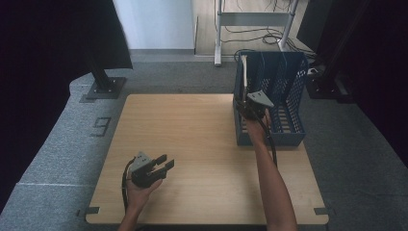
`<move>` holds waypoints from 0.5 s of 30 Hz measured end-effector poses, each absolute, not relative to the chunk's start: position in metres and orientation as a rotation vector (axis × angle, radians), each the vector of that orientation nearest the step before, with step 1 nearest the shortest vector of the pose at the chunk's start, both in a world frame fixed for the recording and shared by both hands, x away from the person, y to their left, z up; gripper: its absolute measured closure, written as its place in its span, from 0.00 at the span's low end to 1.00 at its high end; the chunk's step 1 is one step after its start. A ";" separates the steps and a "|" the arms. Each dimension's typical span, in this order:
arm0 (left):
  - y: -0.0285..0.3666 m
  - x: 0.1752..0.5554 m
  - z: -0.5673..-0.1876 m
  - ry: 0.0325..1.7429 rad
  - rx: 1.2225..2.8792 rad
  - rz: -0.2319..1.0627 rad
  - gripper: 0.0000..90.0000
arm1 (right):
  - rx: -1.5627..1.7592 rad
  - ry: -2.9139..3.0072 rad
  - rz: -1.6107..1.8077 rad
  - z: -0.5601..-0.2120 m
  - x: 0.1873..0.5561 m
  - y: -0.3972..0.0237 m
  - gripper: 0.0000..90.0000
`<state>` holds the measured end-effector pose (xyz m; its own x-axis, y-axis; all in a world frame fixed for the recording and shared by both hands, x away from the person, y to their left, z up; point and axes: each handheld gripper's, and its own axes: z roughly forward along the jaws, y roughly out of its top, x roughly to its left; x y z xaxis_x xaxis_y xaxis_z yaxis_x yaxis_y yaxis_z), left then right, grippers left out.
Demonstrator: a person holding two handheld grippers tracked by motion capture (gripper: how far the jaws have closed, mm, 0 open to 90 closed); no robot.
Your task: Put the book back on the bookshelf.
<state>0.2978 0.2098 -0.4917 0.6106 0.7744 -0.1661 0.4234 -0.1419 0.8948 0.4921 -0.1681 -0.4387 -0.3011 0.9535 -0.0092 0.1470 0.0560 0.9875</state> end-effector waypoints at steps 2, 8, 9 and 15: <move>0.210 0.298 -0.492 0.978 1.769 0.411 0.63 | 1.113 1.568 1.322 -0.437 0.490 -0.166 0.68; 0.209 0.298 -0.492 0.976 1.771 0.410 0.63 | 1.072 1.567 1.246 -0.434 0.487 -0.164 0.78; 0.209 0.298 -0.492 0.976 1.771 0.410 0.63 | 1.065 1.566 1.235 -0.434 0.487 -0.165 0.79; 0.210 0.298 -0.492 0.979 1.771 0.411 0.63 | 1.045 1.580 1.176 -0.430 0.488 -0.175 0.84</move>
